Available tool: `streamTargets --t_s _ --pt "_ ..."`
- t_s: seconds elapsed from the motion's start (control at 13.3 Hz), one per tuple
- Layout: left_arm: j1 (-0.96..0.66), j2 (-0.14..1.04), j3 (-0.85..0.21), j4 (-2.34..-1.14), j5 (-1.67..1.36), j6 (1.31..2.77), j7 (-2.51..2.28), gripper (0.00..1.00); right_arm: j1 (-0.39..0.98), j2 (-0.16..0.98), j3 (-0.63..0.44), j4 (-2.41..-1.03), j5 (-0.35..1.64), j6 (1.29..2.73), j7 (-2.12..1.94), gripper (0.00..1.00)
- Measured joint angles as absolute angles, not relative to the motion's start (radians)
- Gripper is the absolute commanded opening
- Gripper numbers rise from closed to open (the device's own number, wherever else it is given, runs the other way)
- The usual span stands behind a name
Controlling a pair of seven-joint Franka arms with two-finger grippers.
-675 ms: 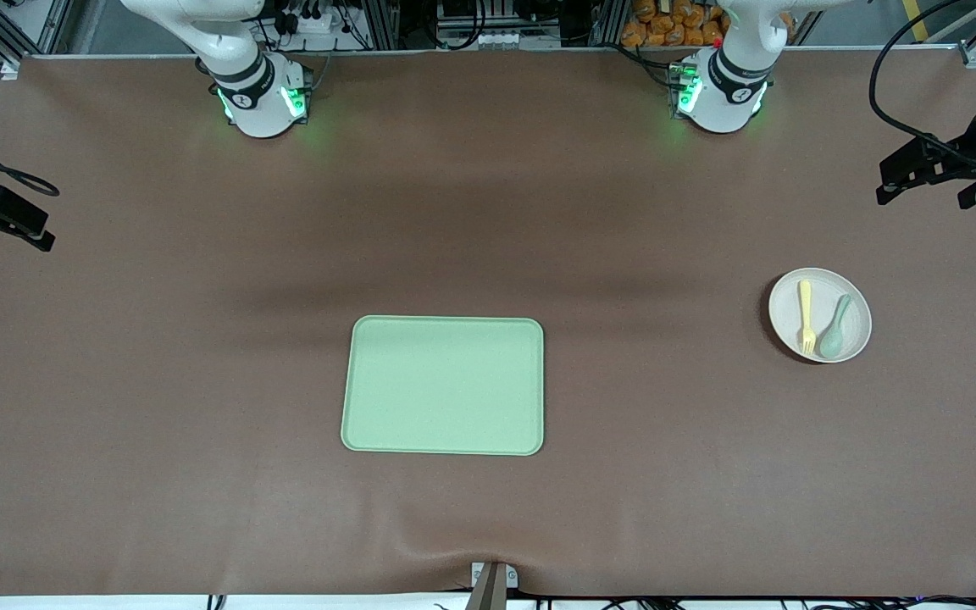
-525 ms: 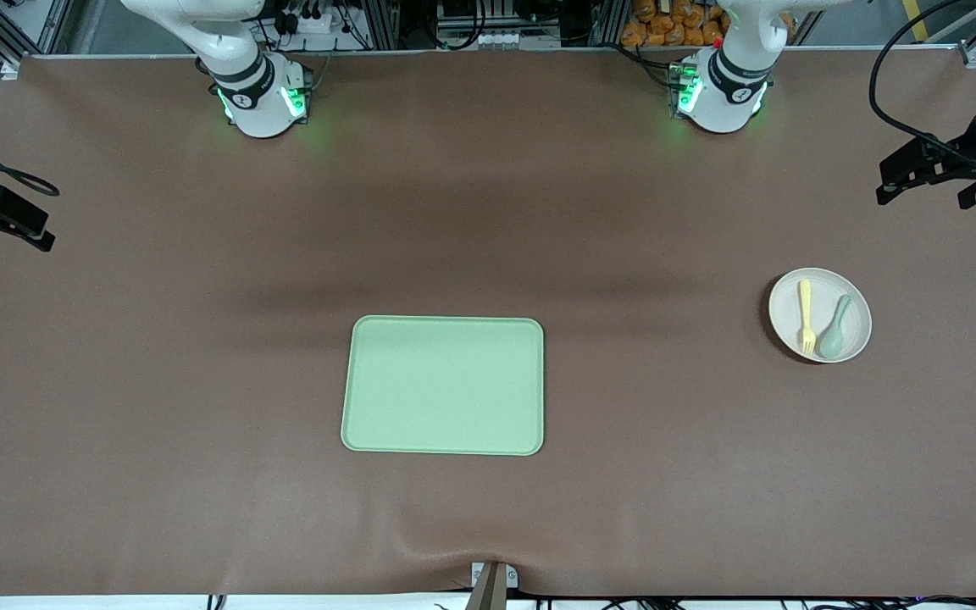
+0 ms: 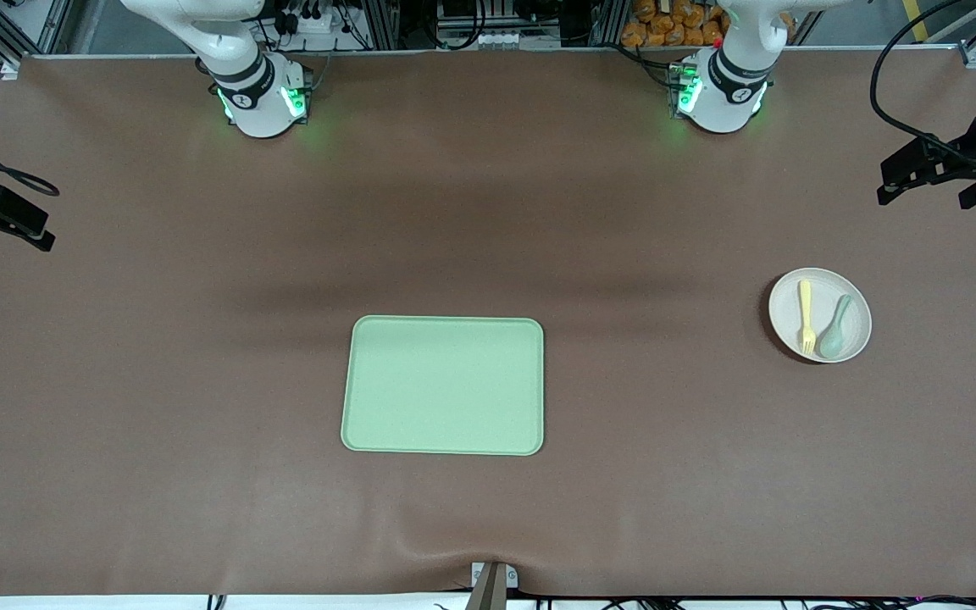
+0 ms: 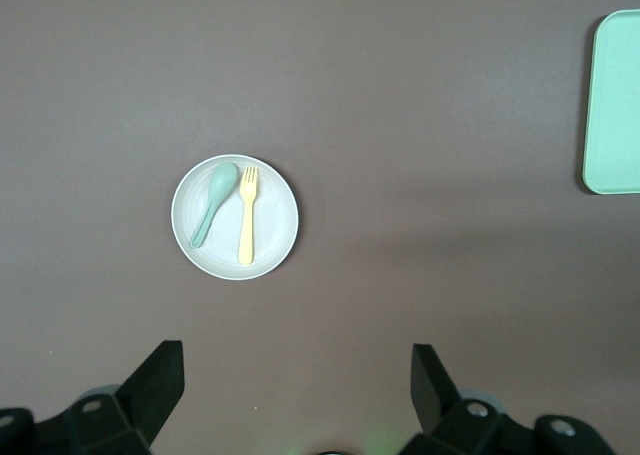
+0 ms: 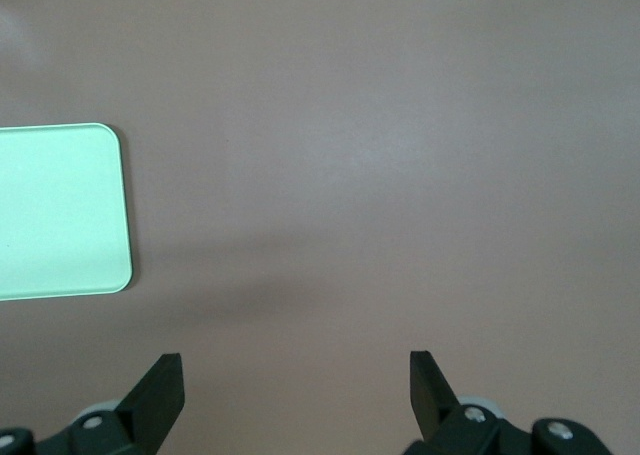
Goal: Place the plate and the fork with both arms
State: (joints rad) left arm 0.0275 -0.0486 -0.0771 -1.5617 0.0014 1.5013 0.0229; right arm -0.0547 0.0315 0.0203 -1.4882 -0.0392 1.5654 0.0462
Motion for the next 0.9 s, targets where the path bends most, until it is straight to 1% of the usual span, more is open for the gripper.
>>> streamTargets --t_s 0.9 --pt "0.050 -0.049 -0.075 -1.562 0.001 1.503 0.022 1.00 -0.055 0.032 0.021 -1.488 -0.039 1.551 0.046 1.00"
